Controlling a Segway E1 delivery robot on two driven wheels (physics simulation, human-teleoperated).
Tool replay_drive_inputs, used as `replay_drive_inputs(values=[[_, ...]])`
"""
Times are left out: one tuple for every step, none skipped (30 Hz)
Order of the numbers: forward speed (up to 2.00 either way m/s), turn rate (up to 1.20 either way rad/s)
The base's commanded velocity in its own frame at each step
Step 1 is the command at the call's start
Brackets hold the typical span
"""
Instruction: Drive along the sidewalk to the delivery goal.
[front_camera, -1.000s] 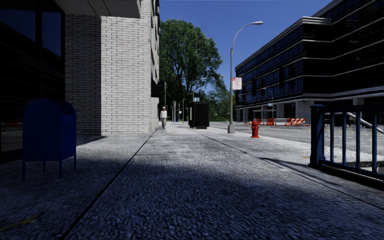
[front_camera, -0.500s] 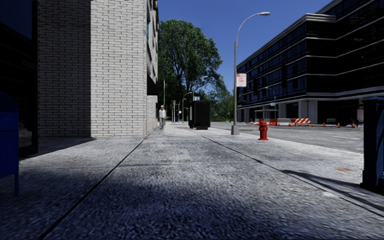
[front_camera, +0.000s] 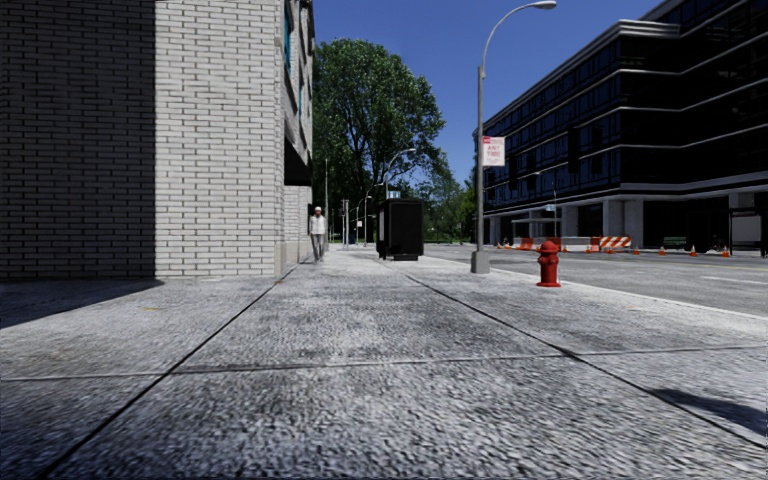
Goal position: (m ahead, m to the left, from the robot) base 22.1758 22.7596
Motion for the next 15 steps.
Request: replay_drive_inputs(values=[[2.00,0.00],[2.00,0.00],[2.00,0.00],[2.00,0.00],[2.00,0.00],[2.00,0.00],[2.00,0.00],[2.00,0.00],[2.00,0.00],[2.00,0.00],[2.00,0.00],[2.00,0.00],[2.00,0.00],[2.00,0.00],[2.00,0.00]])
